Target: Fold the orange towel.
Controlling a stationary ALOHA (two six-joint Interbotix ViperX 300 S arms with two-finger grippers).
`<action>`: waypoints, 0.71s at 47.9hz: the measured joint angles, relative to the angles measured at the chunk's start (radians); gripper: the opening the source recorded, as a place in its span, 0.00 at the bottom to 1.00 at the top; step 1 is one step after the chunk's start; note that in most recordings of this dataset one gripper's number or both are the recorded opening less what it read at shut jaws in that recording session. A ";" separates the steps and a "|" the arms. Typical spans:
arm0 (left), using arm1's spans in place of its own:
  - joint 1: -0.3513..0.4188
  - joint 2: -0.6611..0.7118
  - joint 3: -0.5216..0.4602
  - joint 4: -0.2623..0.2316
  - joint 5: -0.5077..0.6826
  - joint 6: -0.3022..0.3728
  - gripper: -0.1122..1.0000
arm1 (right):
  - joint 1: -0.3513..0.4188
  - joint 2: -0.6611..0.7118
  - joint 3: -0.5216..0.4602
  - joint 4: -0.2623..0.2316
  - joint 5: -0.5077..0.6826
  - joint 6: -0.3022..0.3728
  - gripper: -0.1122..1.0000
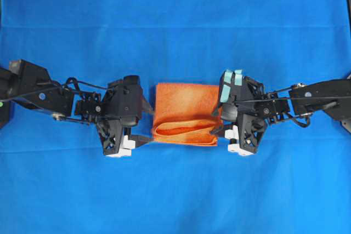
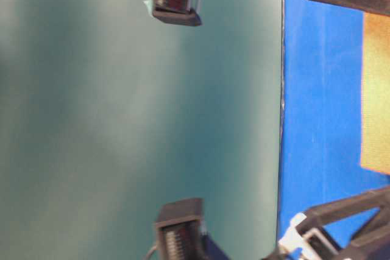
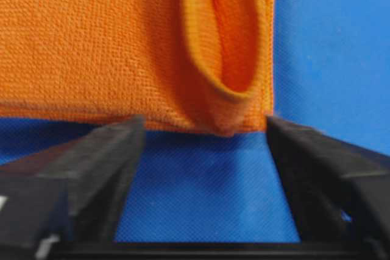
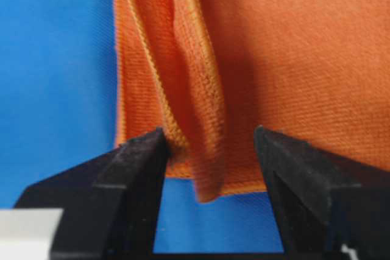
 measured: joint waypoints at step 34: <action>0.029 -0.710 0.261 0.003 0.130 0.017 0.76 | -0.015 -0.595 0.123 -0.130 0.215 -0.009 0.64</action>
